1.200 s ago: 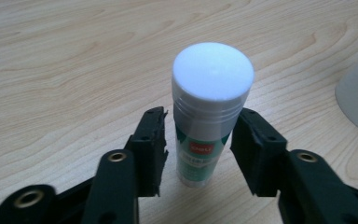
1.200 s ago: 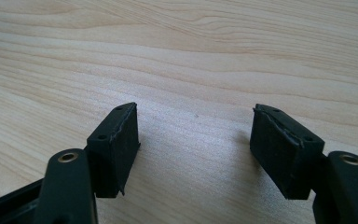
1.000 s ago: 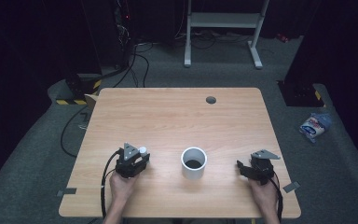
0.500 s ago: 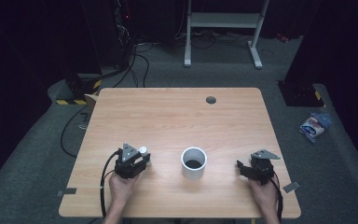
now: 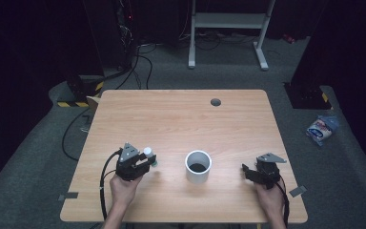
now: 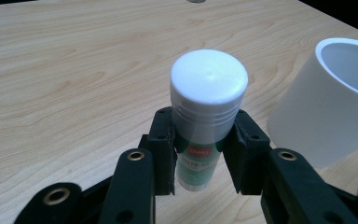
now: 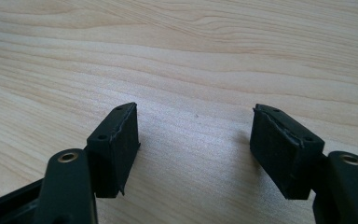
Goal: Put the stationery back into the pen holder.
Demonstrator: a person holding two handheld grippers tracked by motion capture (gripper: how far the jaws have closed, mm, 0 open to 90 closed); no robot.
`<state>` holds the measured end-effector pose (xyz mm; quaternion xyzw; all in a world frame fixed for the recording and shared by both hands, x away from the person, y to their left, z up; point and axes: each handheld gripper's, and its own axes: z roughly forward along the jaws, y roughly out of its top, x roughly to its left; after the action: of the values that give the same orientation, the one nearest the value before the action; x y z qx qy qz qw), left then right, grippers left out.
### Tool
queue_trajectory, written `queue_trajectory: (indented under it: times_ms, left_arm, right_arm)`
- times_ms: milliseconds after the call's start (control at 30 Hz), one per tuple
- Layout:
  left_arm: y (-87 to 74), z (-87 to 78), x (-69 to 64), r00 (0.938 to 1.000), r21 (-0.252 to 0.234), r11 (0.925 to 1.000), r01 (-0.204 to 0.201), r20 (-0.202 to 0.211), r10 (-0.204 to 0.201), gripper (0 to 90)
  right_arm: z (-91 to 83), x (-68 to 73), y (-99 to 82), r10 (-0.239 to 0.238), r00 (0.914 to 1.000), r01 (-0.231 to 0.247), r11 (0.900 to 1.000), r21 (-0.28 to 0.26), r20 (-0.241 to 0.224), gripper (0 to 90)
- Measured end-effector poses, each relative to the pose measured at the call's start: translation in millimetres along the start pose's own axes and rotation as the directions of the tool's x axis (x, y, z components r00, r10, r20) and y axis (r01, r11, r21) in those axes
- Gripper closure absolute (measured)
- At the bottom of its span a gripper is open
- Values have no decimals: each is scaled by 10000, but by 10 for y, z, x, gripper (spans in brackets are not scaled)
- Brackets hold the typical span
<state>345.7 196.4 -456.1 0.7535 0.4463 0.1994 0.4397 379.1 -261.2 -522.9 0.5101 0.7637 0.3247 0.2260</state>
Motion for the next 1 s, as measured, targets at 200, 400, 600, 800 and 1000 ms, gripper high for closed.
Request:
queue_trajectory:
  times_ms: [200,400,600,800,1000]
  left_arm:
    - [71,-50,-4,9996,-164,9997,162,222,-159,654]
    - [165,-85,-71,9982,-416,9991,83,604,-58,654]
    - [250,-91,-115,9961,-421,9991,-10,877,47,654]
    - [348,-113,-181,9910,-681,9977,-22,1331,113,654]
    - [441,-96,-230,9873,-662,9975,-242,1551,343,654]
  right_arm:
    - [-1,2,0,18,10000,-18,10000,12,-1,325]
    - [0,-4,-1,-56,10000,56,10000,10,8,325]
    - [3,-9,0,-69,10000,69,10000,11,50,311]
    - [3,-9,0,-72,10000,72,10000,12,50,310]
    - [2,-8,0,-70,10000,70,10000,22,29,307]
